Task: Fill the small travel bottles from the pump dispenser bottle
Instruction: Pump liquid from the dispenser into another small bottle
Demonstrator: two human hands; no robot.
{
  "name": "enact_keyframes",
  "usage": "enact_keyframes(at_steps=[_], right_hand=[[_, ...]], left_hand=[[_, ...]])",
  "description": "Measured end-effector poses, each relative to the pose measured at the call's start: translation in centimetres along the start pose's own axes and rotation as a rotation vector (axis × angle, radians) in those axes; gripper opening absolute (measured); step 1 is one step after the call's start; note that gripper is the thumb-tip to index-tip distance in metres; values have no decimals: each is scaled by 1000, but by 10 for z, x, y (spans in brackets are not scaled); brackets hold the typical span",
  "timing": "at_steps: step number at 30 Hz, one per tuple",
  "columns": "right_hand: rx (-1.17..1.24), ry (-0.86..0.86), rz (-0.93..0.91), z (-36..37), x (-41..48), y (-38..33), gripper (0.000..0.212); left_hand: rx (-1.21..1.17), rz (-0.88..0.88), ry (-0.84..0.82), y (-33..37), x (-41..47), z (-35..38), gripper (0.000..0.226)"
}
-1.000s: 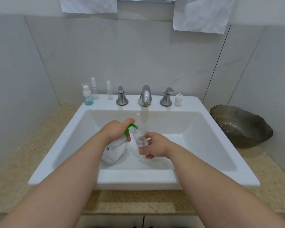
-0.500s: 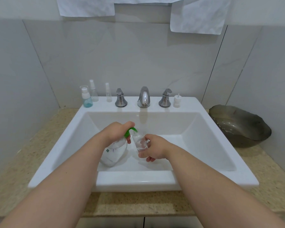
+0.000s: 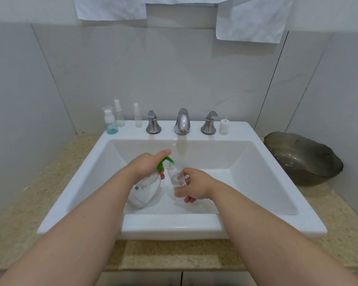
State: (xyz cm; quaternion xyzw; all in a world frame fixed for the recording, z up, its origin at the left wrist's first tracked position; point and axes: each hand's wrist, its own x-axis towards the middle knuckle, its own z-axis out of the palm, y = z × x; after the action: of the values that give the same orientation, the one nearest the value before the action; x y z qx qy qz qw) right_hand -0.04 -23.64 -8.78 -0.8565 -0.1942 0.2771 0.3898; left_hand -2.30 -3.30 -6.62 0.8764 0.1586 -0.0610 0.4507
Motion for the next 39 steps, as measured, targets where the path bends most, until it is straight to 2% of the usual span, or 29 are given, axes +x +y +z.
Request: enact_keyframes(at_steps=[5,10,28,34,39], right_hand=[[4,15,-3,1,1,0,44],[3,7,3,0,0,-1,46],[-106,-10,1,0,0,0,51],[-103,-14,3,0,2,1,50],[-95,-14,6,0,2,1,47]], left_hand=[[-8,18,28,-3,-1,-1,89],[11,2,9,-2,-1,0,78],[6,23,-38,4,-4,0,62],[19,35,-39,2,-2,0,63],[-2,7,-22,-2,2,0,72]])
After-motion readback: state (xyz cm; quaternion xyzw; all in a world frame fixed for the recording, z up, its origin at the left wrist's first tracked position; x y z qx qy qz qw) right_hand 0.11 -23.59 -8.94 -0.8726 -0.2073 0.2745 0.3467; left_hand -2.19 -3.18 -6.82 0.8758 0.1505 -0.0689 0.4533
